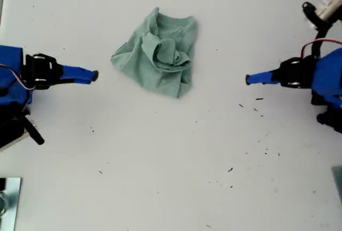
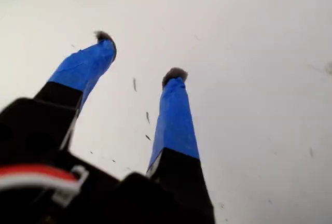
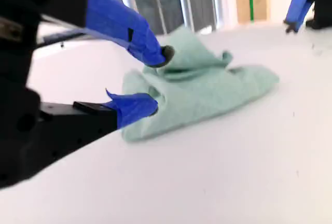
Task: Fold t shirt
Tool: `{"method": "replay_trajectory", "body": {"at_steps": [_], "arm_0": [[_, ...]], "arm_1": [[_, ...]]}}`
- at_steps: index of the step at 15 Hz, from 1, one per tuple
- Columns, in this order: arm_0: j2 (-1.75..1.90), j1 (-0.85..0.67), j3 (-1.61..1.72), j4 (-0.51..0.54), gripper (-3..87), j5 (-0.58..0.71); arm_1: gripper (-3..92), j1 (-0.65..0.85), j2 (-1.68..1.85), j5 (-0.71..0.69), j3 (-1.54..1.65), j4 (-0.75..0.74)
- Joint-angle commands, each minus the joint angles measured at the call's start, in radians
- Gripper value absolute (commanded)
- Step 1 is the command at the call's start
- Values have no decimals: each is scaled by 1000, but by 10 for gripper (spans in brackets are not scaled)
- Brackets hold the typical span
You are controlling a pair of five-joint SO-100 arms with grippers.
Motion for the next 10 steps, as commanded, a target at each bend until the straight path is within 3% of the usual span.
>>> {"method": "replay_trajectory", "body": {"at_steps": [1,2,4,6,7,8,10], "arm_0": [[15,6,89,-9,106,-61],[14,9,81,5,112,-21],[15,32,83,0,113,32],[15,52,83,0,113,32],[15,60,83,0,113,32],[15,63,83,0,113,32],[15,63,83,0,113,34]], "arm_1": [[194,-15,-6,31,100,2],[236,-14,-6,-25,101,0],[231,34,-6,-14,104,-6],[224,75,-6,-281,106,-6],[218,64,-5,-485,106,-8],[213,60,-3,-426,106,-9],[184,57,-3,-460,106,-9]]}}
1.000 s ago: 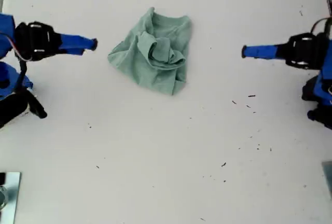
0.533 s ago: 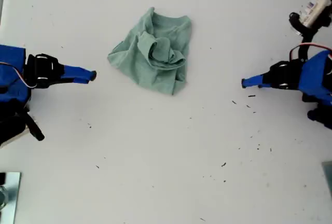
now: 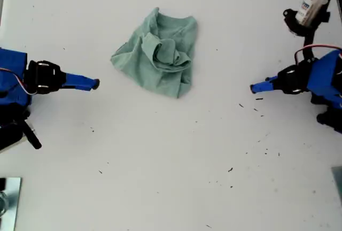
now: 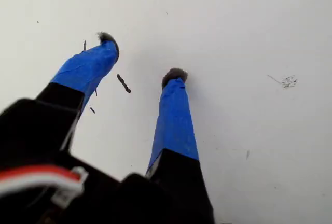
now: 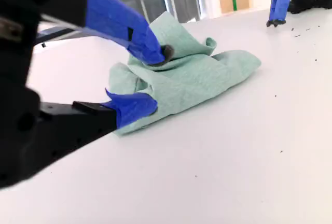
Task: Fold t shirt
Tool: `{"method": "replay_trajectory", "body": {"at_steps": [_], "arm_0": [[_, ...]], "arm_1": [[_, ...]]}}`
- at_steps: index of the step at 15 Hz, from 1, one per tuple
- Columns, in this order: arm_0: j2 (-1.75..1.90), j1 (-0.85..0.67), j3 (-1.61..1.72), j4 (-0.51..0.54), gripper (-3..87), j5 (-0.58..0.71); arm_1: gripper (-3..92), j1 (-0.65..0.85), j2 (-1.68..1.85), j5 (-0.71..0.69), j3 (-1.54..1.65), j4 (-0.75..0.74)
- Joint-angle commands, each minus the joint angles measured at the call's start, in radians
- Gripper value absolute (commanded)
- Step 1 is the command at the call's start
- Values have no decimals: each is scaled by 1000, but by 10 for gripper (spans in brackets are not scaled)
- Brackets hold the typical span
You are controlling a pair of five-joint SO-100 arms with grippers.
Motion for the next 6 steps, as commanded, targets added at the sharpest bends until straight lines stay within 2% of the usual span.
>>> {"method": "replay_trajectory", "body": {"at_steps": [1,6], "arm_0": [[6,9,11,-3,113,8],[6,9,11,-3,113,8]], "arm_1": [[177,-2,9,-25,38,-17],[164,-2,9,-25,38,-17]]}}
